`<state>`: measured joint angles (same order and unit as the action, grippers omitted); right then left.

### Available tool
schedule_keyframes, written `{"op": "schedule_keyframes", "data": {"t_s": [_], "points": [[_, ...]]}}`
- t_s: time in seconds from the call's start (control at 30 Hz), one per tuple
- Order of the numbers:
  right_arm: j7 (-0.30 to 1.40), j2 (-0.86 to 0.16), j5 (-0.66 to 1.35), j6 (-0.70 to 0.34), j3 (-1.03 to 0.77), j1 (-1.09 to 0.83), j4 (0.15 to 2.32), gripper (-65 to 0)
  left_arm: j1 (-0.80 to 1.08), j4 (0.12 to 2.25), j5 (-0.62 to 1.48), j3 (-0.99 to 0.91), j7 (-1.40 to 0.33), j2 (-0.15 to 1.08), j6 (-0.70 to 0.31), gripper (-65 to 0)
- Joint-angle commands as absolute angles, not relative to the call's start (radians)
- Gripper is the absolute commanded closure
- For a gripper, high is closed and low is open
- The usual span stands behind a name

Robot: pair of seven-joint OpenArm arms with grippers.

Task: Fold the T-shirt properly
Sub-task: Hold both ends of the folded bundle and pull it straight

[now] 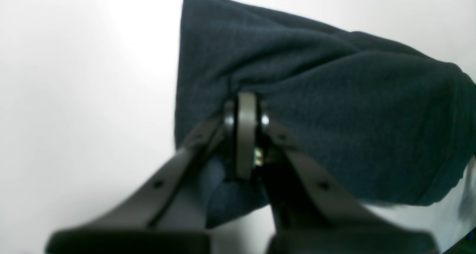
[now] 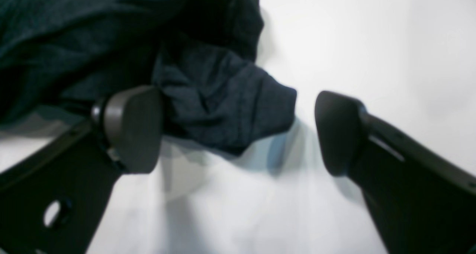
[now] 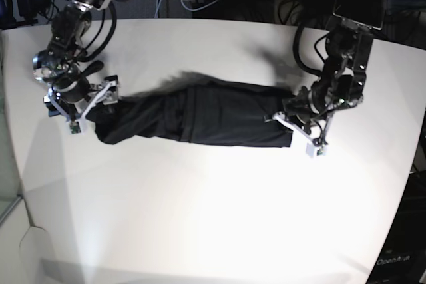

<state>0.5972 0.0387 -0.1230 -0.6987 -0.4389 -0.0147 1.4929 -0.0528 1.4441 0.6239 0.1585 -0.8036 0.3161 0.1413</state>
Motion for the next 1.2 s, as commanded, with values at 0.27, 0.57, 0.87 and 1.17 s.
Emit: {"op": "schedule_keyframes", "data": {"t_s": [0.27,0.57,0.87,1.17], "points": [[0.601,0.035,-0.131,-0.698,-0.438,0.002,1.495,-62.5,-0.048,1.445,0.596,0.156,-0.829,0.328,0.156,-0.8],[0.601,0.035,-0.130,-0.698,-0.435,0.001,1.477,-34.0,-0.048,1.445,0.596,0.156,-0.829,0.328,0.157,-0.8],[0.567,0.027,-0.130,-0.698,-0.435,0.028,1.369,-0.6,-0.048,1.451,0.596,0.156,-0.829,0.335,0.157,-0.8],[0.510,0.021,-0.136,-0.698,-0.437,0.016,1.448,-0.6,-0.054,1.454,0.605,0.154,-0.829,0.335,0.157,-0.8]]}}
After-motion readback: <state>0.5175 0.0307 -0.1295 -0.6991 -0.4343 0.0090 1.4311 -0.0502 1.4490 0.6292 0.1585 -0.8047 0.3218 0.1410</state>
